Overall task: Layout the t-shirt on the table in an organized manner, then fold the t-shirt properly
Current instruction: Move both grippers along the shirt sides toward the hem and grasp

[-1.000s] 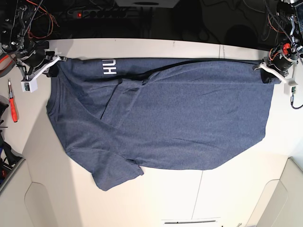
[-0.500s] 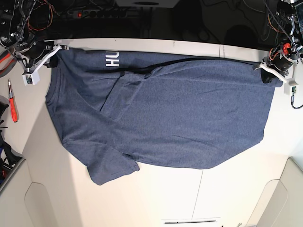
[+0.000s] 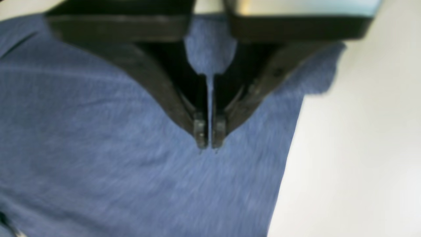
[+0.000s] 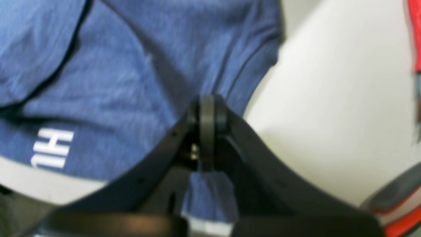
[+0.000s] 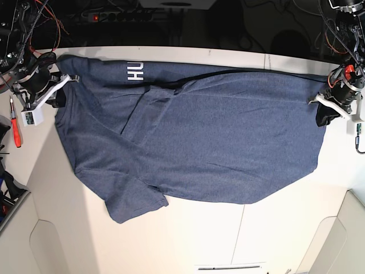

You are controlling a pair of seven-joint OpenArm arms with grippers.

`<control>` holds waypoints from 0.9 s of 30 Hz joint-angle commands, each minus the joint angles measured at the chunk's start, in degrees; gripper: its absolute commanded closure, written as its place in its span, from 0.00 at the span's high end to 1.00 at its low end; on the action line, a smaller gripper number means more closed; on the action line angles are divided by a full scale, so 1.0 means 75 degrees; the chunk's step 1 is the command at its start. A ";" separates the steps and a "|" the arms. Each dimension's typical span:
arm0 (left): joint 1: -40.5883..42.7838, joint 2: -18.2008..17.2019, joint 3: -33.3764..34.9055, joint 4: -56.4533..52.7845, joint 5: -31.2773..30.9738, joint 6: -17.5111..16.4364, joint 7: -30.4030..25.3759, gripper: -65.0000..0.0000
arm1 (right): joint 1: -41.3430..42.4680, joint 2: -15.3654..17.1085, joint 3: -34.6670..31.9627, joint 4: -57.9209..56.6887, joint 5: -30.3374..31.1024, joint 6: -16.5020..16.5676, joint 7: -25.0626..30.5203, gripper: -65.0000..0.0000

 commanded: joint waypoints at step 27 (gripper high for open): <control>-0.0758 -0.0122 -0.0029 0.0105 -0.0093 0.0003 -0.0341 0.35 | 0.5750 0.0090 -0.0271 -0.6720 -0.0463 0.0315 0.2296 0.48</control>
